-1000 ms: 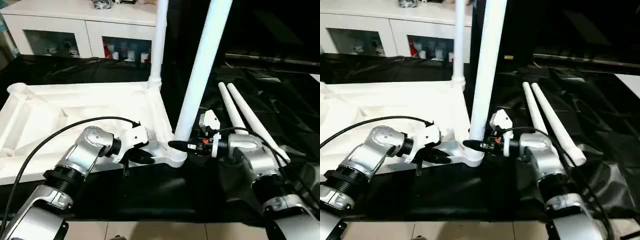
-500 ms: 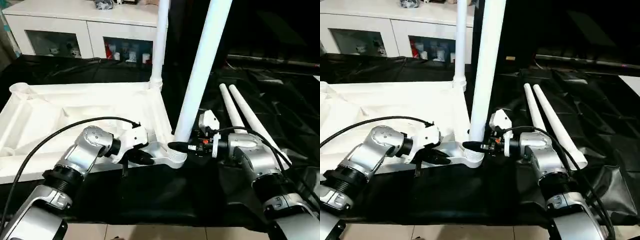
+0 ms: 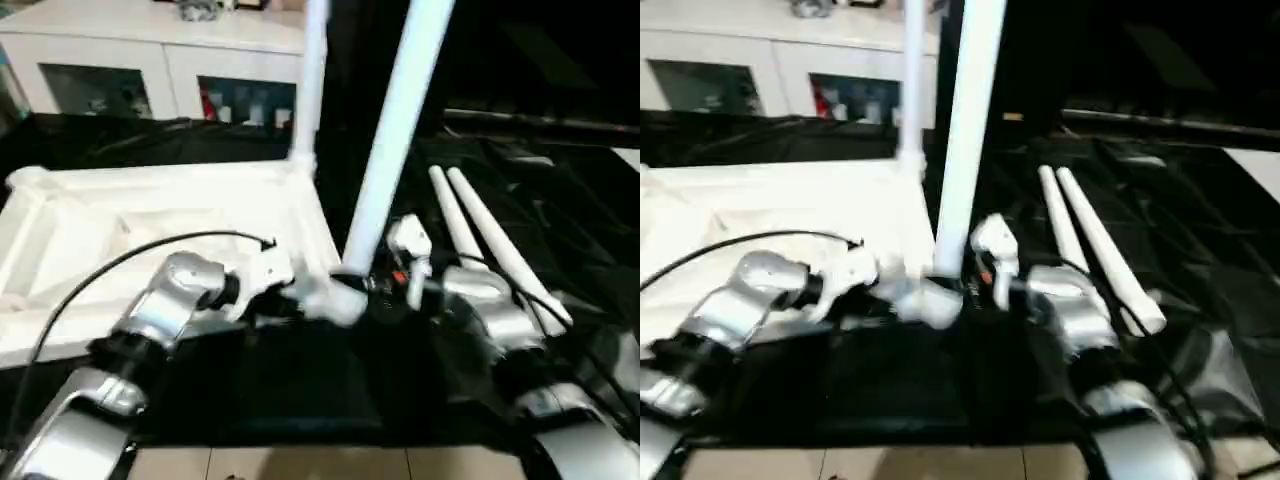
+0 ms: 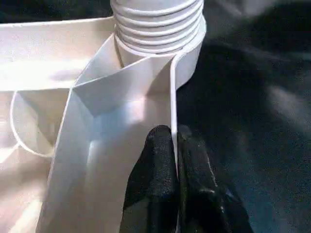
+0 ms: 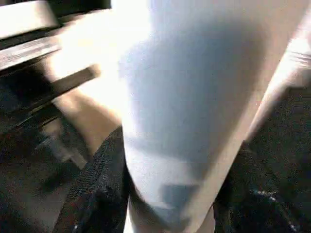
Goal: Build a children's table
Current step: Rotate leg to tighten
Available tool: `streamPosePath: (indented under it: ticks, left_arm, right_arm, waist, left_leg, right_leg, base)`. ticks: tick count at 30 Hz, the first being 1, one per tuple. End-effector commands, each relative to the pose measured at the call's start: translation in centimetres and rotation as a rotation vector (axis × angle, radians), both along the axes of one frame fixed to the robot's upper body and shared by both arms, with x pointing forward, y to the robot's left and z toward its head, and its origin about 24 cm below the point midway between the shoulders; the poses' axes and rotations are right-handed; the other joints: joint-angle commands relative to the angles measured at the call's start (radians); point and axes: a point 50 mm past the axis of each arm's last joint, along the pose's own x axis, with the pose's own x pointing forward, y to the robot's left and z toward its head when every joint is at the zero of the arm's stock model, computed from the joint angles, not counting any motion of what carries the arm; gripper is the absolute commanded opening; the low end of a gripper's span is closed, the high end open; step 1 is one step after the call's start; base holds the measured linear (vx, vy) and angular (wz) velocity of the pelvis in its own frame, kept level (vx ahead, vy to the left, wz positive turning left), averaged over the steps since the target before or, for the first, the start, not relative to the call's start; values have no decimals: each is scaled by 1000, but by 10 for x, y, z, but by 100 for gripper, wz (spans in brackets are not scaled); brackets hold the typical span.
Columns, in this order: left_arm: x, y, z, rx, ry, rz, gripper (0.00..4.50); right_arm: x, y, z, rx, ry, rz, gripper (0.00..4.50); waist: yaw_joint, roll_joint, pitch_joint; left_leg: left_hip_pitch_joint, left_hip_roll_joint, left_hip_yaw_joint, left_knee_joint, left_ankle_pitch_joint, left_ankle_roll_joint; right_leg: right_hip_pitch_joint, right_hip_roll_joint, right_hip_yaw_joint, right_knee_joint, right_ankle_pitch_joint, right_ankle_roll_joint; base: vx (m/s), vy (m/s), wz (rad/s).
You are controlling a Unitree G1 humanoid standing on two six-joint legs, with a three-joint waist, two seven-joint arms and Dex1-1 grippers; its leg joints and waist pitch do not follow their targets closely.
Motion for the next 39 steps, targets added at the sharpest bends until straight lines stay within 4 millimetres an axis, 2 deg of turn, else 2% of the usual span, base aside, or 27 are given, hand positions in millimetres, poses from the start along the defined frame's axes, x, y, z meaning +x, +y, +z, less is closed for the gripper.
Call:
streamPosePath:
  ticks: [1,4,5,8,9,10,11,12,13,14,15,16,17,18,19,20,21,22,23,24,25,27,28,31,33,36,39]
  left_arm:
    - [10,-12,13,-64,-41,71,0]
    - [15,-21,9,-84,-16,245,0]
    - [18,-28,7,-94,-8,323,0]
    - [20,-53,7,-134,5,425,0]
    - [19,-58,8,-138,4,430,0]
    - [19,-65,9,-138,-9,431,0]
    - [19,-70,10,-137,-16,433,0]
    - [19,-74,11,-137,-19,435,0]
    - [18,-76,11,-134,-22,436,0]
    - [18,-76,11,-134,-22,436,0]
    - [16,-77,11,-127,-21,436,0]
    - [16,-76,10,-123,-20,442,0]
    - [16,-74,9,-115,-22,452,0]
    - [16,-72,8,-108,-24,460,0]
    - [16,-71,8,-105,-25,464,0]
    - [16,-70,8,-104,-25,468,0]
    - [16,-69,8,-102,-28,466,0]
    - [16,-68,8,-101,-34,465,0]
    - [17,-67,9,-101,-45,454,0]
    - [17,-66,10,-108,-56,443,0]
    - [17,-66,11,-112,-64,435,0]
    - [18,-66,13,-112,-82,412,0]
    - [18,-66,13,-115,-91,400,0]
    - [18,-62,15,-106,-99,382,0]
    - [19,-59,16,-106,-101,368,0]
    - [19,-57,17,-107,-108,354,0]
    - [19,-54,18,-104,-120,328,0]
  right_arm:
    - [-16,-38,-61,-189,282,-333,188]
    - [-7,-33,-61,-190,311,-499,188]
    - [-4,-30,-60,-198,319,-570,188]
    - [3,-19,-57,-211,321,-655,188]
    - [4,-16,-56,-214,320,-664,188]
    - [4,-12,-56,-217,322,-668,188]
    - [4,-8,-56,-216,331,-673,188]
    - [4,-6,-56,-216,338,-677,188]
    - [4,-4,-56,-222,338,-676,188]
    - [4,-4,-56,-223,338,-676,188]
    - [4,-2,-57,-232,340,-672,188]
    - [4,-2,-57,-238,339,-674,188]
    - [4,-1,-57,-236,344,-677,188]
    - [4,-1,-58,-235,348,-679,188]
    - [4,-1,-58,-234,349,-678,188]
    - [4,0,-57,-235,347,-670,188]
    - [4,1,-57,-234,341,-651,188]
    - [5,3,-56,-232,334,-633,188]
    - [6,6,-53,-215,319,-607,188]
    - [8,8,-50,-190,303,-586,188]
    - [9,10,-48,-172,292,-572,188]
    - [11,12,-43,-145,276,-556,188]
    - [13,12,-41,-136,267,-552,244]
    - [19,14,-29,-99,220,-507,261]
    - [23,15,-20,-81,175,-468,278]
    - [27,14,-10,-54,130,-414,299]
    - [28,11,-4,-43,95,-365,323]
  waist:
    - [-17,30,-25]
    - [-34,33,-26]
    - [-41,27,-24]
    - [-46,28,-15]
    - [-47,33,-13]
    - [-45,27,-13]
    - [-39,30,-17]
    - [-31,24,-18]
    - [-30,8,-18]
    - [-31,1,-15]
    - [-31,3,-12]
    - [-35,27,-10]
    - [-41,38,-13]
    - [-19,59,-12]
    - [-1,49,-15]
    - [-10,-18,-26]
    - [2,-15,-15]
    - [12,-23,-11]
    - [17,-14,-22]
    - [15,-10,-22]
    - [12,7,-39]
    - [9,12,-44]
    - [8,5,-39]
    - [12,3,-43]
    - [15,-2,-51]
    - [20,7,-57]
    - [20,6,-61]
  left_leg:
    - [25,73,-67,-93,-690,-88]
    - [28,72,-71,-98,-750,-97]
    - [23,71,-75,-100,-755,-95]
    - [40,65,-68,-93,-785,-77]
    - [31,70,-68,-104,-810,-76]
    - [23,74,-66,-114,-818,-73]
    - [17,78,-65,-122,-821,-72]
    - [16,78,-58,-131,-807,-72]
    - [55,46,-53,-73,-712,-60]
    - [65,31,-47,-43,-638,-43]
    - [47,23,-48,-21,-510,-20]
    - [37,46,-58,-46,-553,-23]
    - [13,70,-74,-79,-634,-36]
    - [-48,126,-88,-183,-838,-58]
    - [-1,112,-48,-197,-900,-78]
    - [53,48,-41,-98,-732,-59]
    - [59,29,-35,-55,-624,-43]
    - [45,22,-46,3,-401,1]
    - [-20,42,-64,-49,-300,-7]
    - [-35,50,-67,-71,-316,-27]
    - [-17,68,-70,-85,-361,-53]
    - [-10,74,-61,-90,-344,-55]
    - [-10,71,-52,-89,-351,-41]
    - [-2,65,-41,-80,-355,-21]
    - [-18,67,-37,-78,-244,4]
    - [-18,67,-24,-62,-86,66]
    - [-18,65,-20,-56,-69,86]
  right_leg:
    - [-6,-84,34,-108,-688,-76]
    - [-2,-79,21,-109,-640,-81]
    - [3,-80,11,-109,-640,-80]
    - [-5,-75,-20,-136,-705,-36]
    - [6,-69,-24,-125,-691,-26]
    - [14,-64,-22,-116,-673,-25]
    - [23,-64,-12,-97,-647,-28]
    - [17,-71,13,-87,-640,-42]
    - [-33,-100,5,-154,-792,-22]
    - [-47,-111,-6,-182,-870,-6]
    - [-21,-123,-31,-202,-930,28]
    - [6,-100,-70,-195,-843,47]
    - [35,-85,-71,-154,-736,43]
    - [95,-45,-14,38,-382,-27]
    - [27,-25,0,52,-168,-91]
    - [-31,-83,52,-67,-459,-98]
    - [-54,-110,57,-106,-686,-69]
    - [-41,-161,71,-150,-957,-31]
    - [26,-145,61,-115,-902,-22]
    - [30,-121,48,-105,-838,-18]
    - [16,-96,44,-83,-623,-50]
    - [13,-83,51,-62,-342,-134]
    - [13,-81,55,-57,-303,-169]
    - [11,-90,70,-67,-396,-184]
    - [27,-85,70,-48,-264,-204]
    - [29,-79,65,-27,-65,-257]
    - [33,-76,65,-17,13,-283]
  base:
    - [0,0,0]
    - [0,0,0]
    - [0,0,0]
    - [0,0,0]
    - [0,0,0]
    - [0,0,0]
    - [0,0,0]
    - [0,0,0]
    - [0,0,0]
    - [0,0,0]
    - [0,0,0]
    - [84,35,-21]
    - [84,35,-21]
    - [59,35,-8]
    - [70,-44,22]
    - [70,-44,22]
    - [109,-89,21]
    - [66,-29,-18]
    - [66,-29,-18]
    - [96,26,-34]
    - [78,13,-14]
    - [39,7,-7]
    - [0,0,0]
    - [17,-6,1]
    - [25,-10,2]
    - [0,0,0]
    - [0,0,0]
